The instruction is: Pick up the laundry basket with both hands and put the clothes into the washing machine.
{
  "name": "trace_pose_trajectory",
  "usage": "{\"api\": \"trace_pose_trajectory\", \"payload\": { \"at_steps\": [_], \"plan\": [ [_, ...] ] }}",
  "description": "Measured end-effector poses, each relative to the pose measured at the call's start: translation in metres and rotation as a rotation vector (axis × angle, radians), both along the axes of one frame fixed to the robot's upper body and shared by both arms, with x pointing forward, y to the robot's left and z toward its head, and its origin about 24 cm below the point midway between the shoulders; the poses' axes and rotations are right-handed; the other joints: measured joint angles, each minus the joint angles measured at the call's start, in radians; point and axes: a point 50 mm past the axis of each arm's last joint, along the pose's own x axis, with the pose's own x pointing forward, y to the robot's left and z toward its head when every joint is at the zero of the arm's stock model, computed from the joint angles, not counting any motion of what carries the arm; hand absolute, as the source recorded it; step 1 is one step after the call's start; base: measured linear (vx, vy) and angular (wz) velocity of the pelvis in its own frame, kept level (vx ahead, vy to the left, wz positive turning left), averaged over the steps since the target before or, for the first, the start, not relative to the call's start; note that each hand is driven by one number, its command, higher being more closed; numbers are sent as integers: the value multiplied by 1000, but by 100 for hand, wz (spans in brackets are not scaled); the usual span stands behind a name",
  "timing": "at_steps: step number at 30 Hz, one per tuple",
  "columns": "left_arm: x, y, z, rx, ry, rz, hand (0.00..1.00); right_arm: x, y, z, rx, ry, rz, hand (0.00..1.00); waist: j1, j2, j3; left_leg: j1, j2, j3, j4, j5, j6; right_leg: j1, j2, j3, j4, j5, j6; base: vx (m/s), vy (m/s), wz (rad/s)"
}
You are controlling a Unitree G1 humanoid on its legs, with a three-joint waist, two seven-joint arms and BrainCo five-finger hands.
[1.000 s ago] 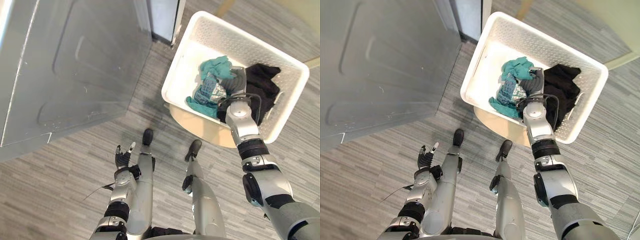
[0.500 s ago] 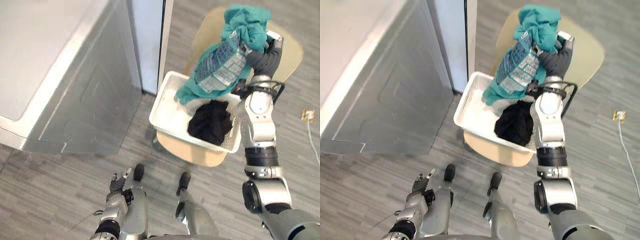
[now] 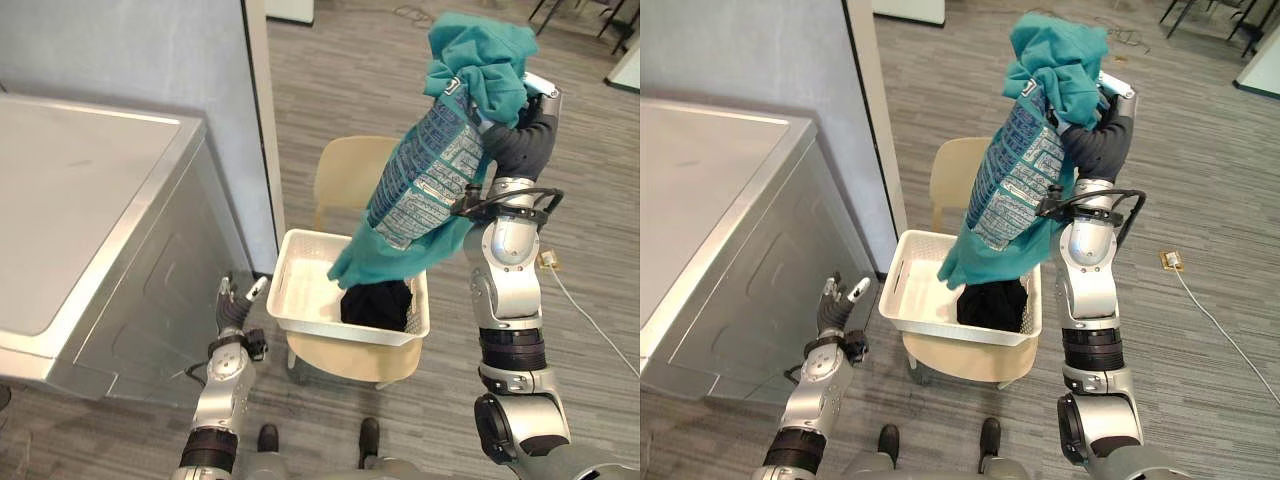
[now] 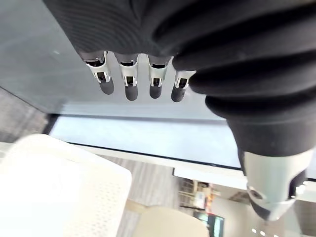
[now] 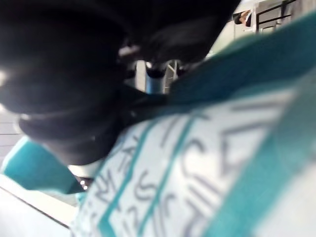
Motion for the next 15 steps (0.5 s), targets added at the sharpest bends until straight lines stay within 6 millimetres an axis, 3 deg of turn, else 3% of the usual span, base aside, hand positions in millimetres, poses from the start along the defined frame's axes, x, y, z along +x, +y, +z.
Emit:
{"api": "trace_pose_trajectory", "payload": {
  "at_steps": [4, 9, 15],
  "plan": [
    [25, -10, 38, 81, -124, -46, 0, 0, 6, 4, -10, -12, 21, 100, -6, 4, -3, 28, -2, 19, -4, 0, 0, 16, -1, 18, 0, 0, 0, -32, 2, -12],
    [38, -31, 63, 139, -205, -136, 0, 0, 19, 9, -34, -31, 66, 100, -25, 45, -39, 49, -5, 44, -19, -1, 1, 16, -1, 42, 0, 0, 0, -15, 1, -14],
    [56, -71, 110, 215, -365, -327, 0, -2, 38, 7, -36, -23, 158, 100, -60, 52, -44, 66, -4, 61, -27, -1, 1, 16, 4, 67, 0, 2, 0, -12, -8, -11]
  ]
}}
